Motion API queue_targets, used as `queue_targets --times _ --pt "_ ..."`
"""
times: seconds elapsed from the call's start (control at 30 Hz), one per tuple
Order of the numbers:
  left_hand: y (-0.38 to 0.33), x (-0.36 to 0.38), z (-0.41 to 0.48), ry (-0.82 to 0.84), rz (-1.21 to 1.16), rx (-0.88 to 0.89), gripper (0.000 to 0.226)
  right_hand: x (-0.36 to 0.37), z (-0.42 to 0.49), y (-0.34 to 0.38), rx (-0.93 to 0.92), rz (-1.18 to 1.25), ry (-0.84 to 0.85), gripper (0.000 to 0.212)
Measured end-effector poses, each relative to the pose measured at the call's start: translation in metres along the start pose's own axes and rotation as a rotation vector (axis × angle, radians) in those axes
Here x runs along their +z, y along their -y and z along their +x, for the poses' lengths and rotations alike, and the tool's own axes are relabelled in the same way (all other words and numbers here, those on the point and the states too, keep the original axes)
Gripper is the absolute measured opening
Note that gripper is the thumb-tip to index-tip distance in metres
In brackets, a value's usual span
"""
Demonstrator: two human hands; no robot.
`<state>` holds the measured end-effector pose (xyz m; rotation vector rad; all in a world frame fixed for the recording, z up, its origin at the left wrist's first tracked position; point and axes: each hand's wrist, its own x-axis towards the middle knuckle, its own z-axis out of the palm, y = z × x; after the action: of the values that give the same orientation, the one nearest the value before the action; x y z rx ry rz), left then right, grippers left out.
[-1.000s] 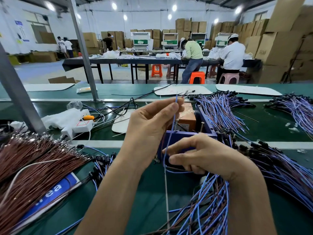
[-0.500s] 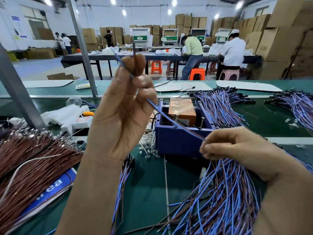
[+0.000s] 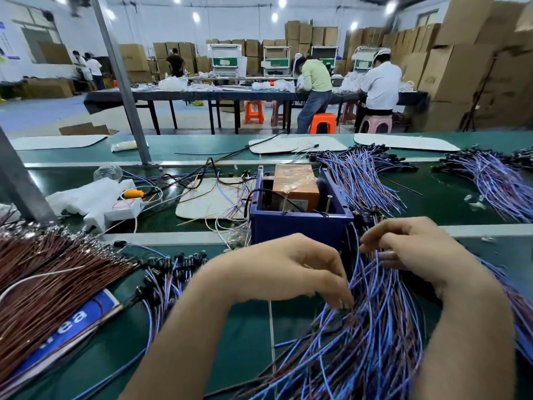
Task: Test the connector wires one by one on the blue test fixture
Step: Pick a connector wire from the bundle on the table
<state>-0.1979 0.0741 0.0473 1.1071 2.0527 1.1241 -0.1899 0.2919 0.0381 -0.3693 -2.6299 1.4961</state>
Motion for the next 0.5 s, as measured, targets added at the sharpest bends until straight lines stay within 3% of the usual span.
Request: queue_targets --times 0.07,0.13,0.23,0.33,0.5 --pt "0.017 0.013 0.027 -0.254 0.250 -0.167 0.022 -0.004 0.001 -0.002 0.040 0.079 -0.086 0.034" --pt "0.030 0.029 0.043 -0.409 0.284 -0.284 0.044 -0.007 0.003 -0.006 0.065 0.119 -0.193 0.031" --pt "0.050 0.055 0.066 -0.376 0.080 -0.305 0.061 -0.009 0.012 -0.018 0.147 0.129 -0.299 0.023" --pt "0.060 0.072 0.079 -0.398 -0.164 -0.255 0.054 -0.009 0.019 -0.036 0.260 0.128 -0.306 0.006" --pt "0.063 0.079 0.096 -0.496 -0.499 -0.289 0.041 0.002 0.029 -0.053 0.288 0.164 -0.318 0.023"
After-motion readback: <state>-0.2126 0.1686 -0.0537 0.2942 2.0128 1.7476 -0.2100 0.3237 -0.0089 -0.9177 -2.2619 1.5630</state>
